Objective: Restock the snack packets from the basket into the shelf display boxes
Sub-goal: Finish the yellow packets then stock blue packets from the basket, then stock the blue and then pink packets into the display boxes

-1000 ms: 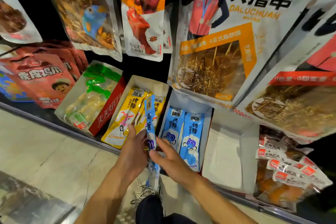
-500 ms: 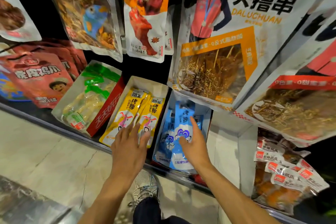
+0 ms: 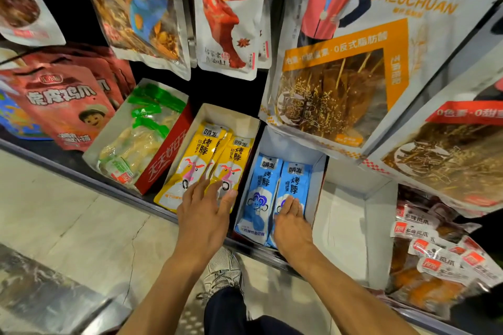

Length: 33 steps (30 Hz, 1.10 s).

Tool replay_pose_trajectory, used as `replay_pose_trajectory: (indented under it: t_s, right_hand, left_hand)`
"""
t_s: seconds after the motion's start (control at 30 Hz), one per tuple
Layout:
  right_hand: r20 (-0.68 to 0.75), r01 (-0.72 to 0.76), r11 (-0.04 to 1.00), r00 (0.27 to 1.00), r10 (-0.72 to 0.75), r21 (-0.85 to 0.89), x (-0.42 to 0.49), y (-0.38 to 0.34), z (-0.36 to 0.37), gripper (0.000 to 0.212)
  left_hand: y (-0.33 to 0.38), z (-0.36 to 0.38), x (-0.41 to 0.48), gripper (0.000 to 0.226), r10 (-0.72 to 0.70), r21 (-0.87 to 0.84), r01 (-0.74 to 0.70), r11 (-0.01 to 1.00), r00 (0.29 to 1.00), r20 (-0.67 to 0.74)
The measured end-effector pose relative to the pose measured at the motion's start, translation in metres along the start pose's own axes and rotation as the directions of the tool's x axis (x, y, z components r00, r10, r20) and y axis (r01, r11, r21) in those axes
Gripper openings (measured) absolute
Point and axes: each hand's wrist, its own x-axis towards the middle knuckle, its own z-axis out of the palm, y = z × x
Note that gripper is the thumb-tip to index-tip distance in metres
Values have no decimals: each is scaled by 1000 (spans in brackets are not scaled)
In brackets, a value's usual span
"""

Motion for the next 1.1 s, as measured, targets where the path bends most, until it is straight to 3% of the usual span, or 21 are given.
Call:
replay_pose_trajectory:
  t_s: [0.1, 0.2, 0.33, 0.5, 0.63, 0.77, 0.83, 0.93, 1.03, 1.1]
  right_hand:
    - [72, -40, 999, 997, 40, -3, 1, -1, 9, 69]
    - [120, -22, 998, 992, 30, -65, -1, 6, 2, 68]
    - [35, 46, 993, 998, -43, -105, -7, 5, -53, 68]
    - [-62, 226, 968, 970, -234, -112, -48, -28, -149, 62]
    - [-181, 422, 888, 873, -453, -184, -102, -84, -247, 56]
    - [-234, 672, 698, 657, -716, -248, -164, -157, -293, 54]
    - [-140, 778, 580, 564, -814, -240, -211, -199, -271, 55]
    - [63, 864, 463, 483, -874, -199, -288, -234, -182, 58]
    - [244, 868, 477, 497, -833, -139, -334, -241, -87, 59]
    - [356, 833, 544, 542, -761, -105, -345, -236, -33, 59]
  left_hand:
    - [-7, 6, 0, 56, -5, 15, 5, 1000, 1000, 18]
    - [-21, 8, -7, 63, -56, 194, 48, 980, 998, 35]
    - [-25, -19, -5, 63, -93, 442, 91, 892, 996, -17]
    - [-13, -105, -32, 61, -53, 506, 124, 853, 987, -154]
    - [-23, -204, -84, 58, 14, 500, 193, 844, 925, -381]
    - [-59, -263, -155, 54, -82, 499, 338, 798, 881, -465]
    - [-89, -263, -211, 52, -227, 470, 436, 768, 871, -437]
    - [-139, -218, -308, 52, -490, 385, 584, 715, 811, -319]
    - [-167, -168, -363, 55, -623, 347, 653, 673, 753, -210]
    - [-185, -134, -377, 60, -725, 216, 735, 643, 675, -137]
